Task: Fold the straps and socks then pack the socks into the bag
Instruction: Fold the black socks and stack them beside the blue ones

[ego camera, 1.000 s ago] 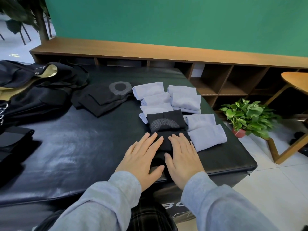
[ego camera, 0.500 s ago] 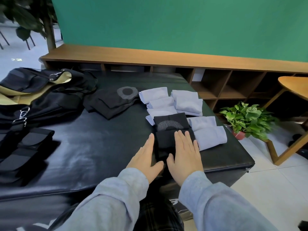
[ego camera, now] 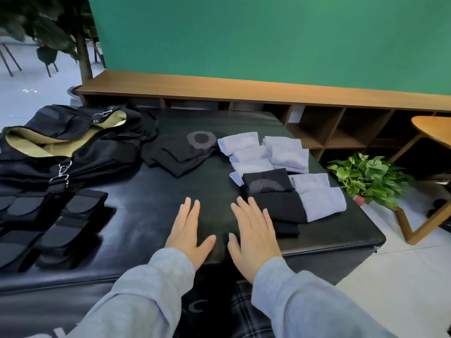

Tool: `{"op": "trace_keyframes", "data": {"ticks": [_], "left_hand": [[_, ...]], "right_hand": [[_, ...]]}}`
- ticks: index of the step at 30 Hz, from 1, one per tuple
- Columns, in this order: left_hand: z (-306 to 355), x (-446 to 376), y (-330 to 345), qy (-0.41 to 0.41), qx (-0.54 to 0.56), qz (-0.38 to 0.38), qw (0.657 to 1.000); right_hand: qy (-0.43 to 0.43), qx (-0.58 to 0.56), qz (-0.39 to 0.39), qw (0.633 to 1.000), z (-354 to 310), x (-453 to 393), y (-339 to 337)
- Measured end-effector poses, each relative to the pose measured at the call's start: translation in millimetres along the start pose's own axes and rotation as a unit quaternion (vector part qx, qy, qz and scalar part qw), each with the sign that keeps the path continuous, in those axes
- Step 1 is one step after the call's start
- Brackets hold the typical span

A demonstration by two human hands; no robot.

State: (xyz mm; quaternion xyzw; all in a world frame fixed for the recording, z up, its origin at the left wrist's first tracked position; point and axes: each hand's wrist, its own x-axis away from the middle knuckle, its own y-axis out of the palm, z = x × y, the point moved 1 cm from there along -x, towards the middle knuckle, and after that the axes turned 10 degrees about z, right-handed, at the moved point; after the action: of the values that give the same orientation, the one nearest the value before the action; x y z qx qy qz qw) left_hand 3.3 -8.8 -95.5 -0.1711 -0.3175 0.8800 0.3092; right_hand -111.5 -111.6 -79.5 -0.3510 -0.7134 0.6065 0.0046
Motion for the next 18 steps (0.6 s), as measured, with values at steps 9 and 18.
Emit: {"op": "trace_keyframes", "data": {"ticks": [9,18], "left_hand": [[-14.7,-39.6,-21.5,-0.054,0.011,0.019,0.998],[-28.5,-103.5,-33.0,-0.037,-0.132,0.062,0.989]], "right_hand": [[0.015,0.033,-0.177,0.983,-39.6,-34.4,53.1],[-0.007,0.032,-0.179,0.983,-31.9,-69.8,68.1]]}}
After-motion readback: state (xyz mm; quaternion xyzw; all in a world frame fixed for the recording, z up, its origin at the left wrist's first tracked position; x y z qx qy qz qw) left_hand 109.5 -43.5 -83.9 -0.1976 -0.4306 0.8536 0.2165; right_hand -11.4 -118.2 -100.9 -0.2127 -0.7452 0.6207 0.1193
